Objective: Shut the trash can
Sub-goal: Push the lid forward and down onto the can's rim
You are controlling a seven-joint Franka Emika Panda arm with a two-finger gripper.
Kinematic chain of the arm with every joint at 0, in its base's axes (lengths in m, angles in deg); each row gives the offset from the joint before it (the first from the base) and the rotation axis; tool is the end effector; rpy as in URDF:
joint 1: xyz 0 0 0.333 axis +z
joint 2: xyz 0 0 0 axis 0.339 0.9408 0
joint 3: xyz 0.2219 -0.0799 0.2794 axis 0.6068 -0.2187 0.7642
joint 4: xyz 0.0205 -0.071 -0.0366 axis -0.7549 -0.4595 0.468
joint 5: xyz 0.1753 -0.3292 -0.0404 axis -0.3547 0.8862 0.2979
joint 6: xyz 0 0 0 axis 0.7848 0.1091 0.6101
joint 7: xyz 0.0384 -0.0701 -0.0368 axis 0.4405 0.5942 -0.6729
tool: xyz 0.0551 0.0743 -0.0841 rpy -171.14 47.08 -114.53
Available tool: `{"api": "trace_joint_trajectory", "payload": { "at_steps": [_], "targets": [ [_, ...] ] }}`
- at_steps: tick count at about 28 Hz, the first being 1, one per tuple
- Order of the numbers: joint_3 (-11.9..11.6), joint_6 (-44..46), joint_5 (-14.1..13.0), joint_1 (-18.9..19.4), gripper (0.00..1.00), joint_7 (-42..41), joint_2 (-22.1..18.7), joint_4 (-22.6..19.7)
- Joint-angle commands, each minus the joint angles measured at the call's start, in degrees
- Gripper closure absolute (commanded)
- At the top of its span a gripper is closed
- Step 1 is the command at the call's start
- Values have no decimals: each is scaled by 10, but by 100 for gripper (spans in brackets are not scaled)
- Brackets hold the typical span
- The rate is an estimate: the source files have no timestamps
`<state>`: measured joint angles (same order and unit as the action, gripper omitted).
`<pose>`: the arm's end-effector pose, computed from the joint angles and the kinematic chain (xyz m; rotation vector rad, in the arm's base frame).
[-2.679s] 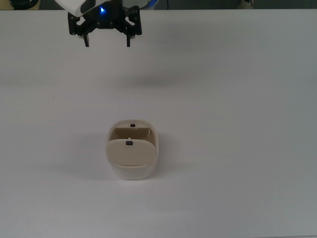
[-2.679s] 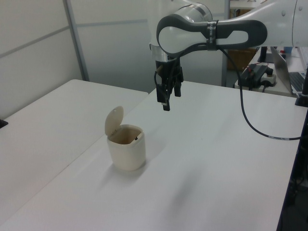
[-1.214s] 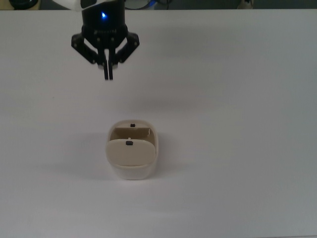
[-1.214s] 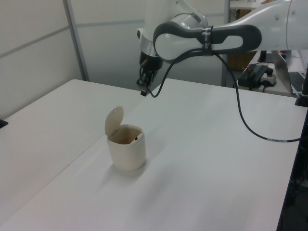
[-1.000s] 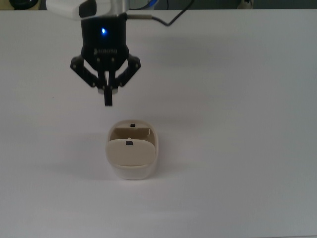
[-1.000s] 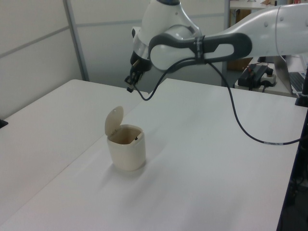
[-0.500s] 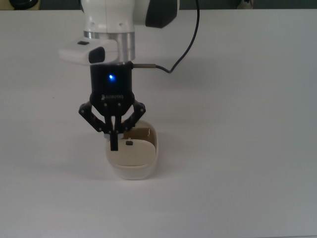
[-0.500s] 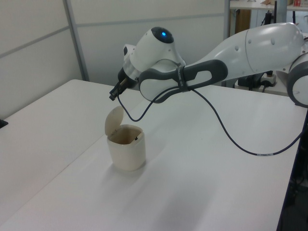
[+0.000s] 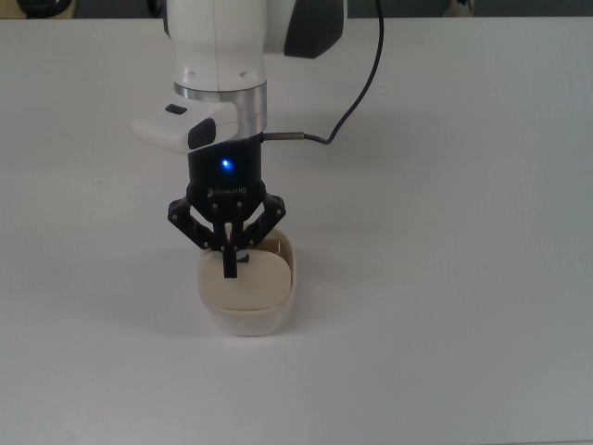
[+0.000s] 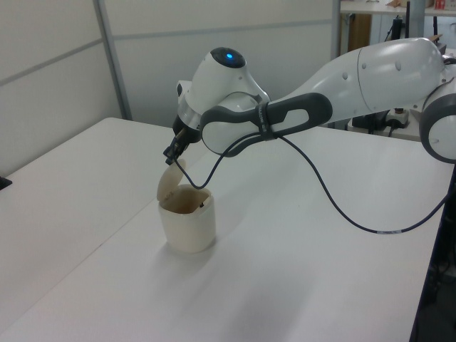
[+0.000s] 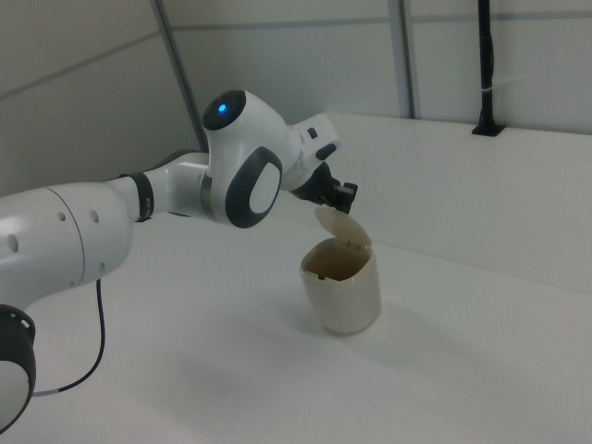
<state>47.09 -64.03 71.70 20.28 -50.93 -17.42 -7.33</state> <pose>0.7332 0.0119 0.5402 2.9517 0.1571 0.9198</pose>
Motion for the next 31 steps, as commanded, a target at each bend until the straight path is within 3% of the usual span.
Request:
{"api": "trace_joint_trajectory", "payload": {
  "at_steps": [1,15,31],
  "targets": [
    [-2,66,0,4,100,4,-21,2],
    [-2,157,2,17,100,5,-13,-15],
    [-8,175,2,23,100,9,17,-29]
  ]
}}
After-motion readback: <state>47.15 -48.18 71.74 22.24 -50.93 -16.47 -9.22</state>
